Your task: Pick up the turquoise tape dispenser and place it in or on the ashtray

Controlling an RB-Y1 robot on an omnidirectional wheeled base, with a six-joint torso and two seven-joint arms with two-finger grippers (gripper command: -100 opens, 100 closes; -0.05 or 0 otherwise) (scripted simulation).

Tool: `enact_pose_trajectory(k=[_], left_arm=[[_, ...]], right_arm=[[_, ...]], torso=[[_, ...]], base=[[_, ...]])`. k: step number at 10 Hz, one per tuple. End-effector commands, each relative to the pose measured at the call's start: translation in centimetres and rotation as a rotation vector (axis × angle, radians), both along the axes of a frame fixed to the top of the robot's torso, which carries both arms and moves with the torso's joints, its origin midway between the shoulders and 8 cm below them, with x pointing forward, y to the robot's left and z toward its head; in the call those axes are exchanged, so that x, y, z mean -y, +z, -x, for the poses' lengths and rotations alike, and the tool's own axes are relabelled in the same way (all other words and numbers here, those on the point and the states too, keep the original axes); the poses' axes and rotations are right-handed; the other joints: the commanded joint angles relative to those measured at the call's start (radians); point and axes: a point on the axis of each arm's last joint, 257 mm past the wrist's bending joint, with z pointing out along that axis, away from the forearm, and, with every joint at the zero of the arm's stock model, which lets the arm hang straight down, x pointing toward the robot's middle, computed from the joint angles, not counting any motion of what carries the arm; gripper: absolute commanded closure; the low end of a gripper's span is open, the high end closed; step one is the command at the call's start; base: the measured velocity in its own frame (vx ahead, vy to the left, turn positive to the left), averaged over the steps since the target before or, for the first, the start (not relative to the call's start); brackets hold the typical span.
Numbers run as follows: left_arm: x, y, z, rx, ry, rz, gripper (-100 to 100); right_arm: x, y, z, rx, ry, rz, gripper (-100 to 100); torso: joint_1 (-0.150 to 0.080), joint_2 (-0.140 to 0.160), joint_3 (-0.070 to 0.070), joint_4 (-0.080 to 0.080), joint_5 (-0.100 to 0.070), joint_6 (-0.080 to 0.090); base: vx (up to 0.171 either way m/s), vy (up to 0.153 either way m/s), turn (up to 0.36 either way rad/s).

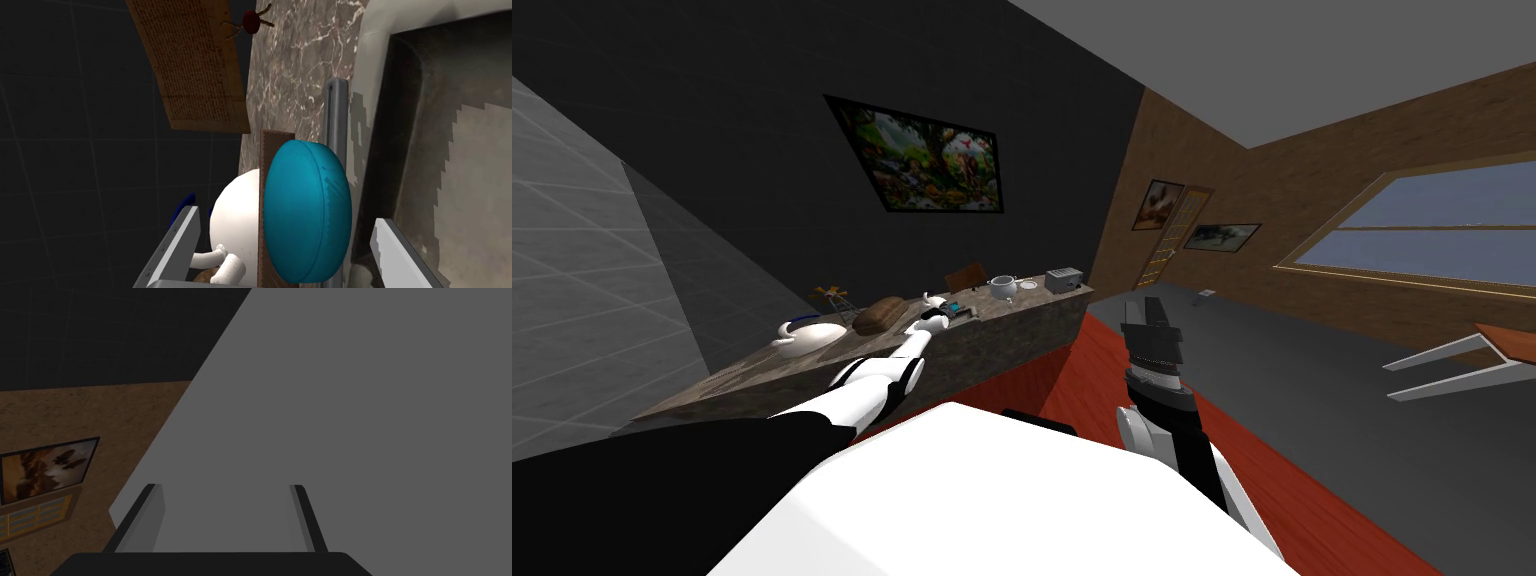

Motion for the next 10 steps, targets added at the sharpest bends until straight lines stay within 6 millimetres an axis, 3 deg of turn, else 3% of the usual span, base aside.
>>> enact_pose_trajectory(k=[1,2,3,4,5,7,8,10], left_arm=[[0.2,1.0,-0.2,0.016,-0.010,-0.010,-100],[0.4,1.4,-0.4,0.022,-0.013,-0.013,-100],[-0.9,0.3,1.5,-0.005,0.008,0.004,-100],[-0.5,1.8,0.9,0.021,-0.009,-0.012,-100],[-1.7,0.8,2.8,-0.007,0.013,0.008,-100],[-1.2,2.3,2.4,0.018,-0.006,-0.014,-100],[-2.4,1.3,4.3,-0.012,0.015,0.004,-100],[-1.9,2.8,3.9,0.012,-0.004,-0.018,-100]], right_arm=[[0.0,0.0,0.0,0.000,0.000,0.000,0],[0.0,0.0,0.0,0.000,0.000,0.000,0],[0.0,0.0,0.0,0.000,0.000,0.000,0],[0.0,0.0,0.0,0.000,0.000,0.000,0],[0.0,0.0,0.0,0.000,0.000,0.000,0],[0.0,0.0,0.0,0.000,0.000,0.000,0],[0.0,0.0,0.0,0.000,0.000,0.000,0],[0.0,0.0,0.0,0.000,0.000,0.000,0]], torso=[[0.000,0.000,0.000,0.000,0.000,0.000],[0.000,0.001,0.001,0.000,0.000,0.000],[0.001,0.002,0.001,0.001,0.000,0.000],[0.000,0.001,0.001,0.000,0.000,0.000],[0.000,0.000,0.000,0.000,0.000,0.000],[0.000,-0.001,0.000,0.000,0.000,0.000],[0.000,0.001,0.001,0.000,0.000,0.000],[0.000,0.000,0.000,0.000,0.000,0.000]], base=[[0.016,-0.010,0.002],[0.000,0.000,0.000],[0.035,-0.011,-0.044],[0.043,-0.017,-0.009],[0.069,-0.010,-0.026],[0.036,-0.016,-0.008],[0.036,-0.029,-0.040],[0.034,-0.015,-0.003]])
